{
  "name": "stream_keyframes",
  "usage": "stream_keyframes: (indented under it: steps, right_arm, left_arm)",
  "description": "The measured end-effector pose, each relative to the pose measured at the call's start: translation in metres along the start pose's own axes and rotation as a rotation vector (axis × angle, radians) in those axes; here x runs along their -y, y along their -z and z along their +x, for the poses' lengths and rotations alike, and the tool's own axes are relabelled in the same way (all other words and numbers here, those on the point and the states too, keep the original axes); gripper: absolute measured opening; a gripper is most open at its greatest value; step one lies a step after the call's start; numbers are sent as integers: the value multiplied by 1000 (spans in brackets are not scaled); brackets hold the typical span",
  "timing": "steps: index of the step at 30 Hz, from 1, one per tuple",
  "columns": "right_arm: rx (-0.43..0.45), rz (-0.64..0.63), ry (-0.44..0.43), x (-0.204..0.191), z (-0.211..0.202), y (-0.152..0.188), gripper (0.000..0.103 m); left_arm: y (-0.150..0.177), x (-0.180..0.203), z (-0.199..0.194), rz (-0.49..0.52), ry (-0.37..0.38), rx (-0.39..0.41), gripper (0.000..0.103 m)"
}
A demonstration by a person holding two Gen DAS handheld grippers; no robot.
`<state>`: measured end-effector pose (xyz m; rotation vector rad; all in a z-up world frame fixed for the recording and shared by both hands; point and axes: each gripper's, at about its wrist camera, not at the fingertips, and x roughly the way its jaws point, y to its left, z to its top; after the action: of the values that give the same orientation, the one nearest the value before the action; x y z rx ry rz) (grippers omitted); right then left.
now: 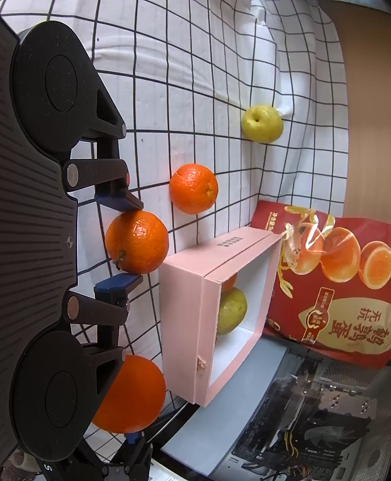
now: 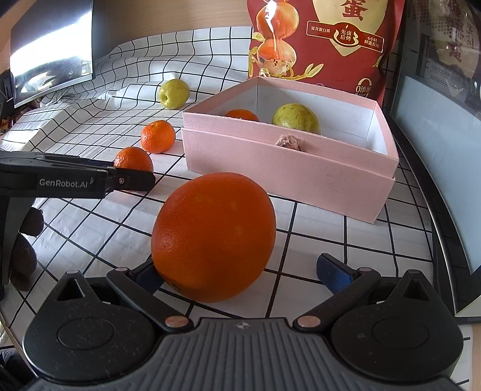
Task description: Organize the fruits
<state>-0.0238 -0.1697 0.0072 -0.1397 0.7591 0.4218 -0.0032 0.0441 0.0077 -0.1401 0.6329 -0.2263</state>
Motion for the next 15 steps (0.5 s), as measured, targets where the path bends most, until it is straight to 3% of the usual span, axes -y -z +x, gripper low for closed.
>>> stream_keyframes:
  steps: [8, 15]
  right_arm:
    - [0, 0, -1, 0, 0, 1, 103]
    - [-13, 5, -8, 0, -3, -1, 102]
  left_arm:
    - [6, -17, -26, -67, 69, 90, 50]
    - [20, -57, -68, -145, 20, 182, 50]
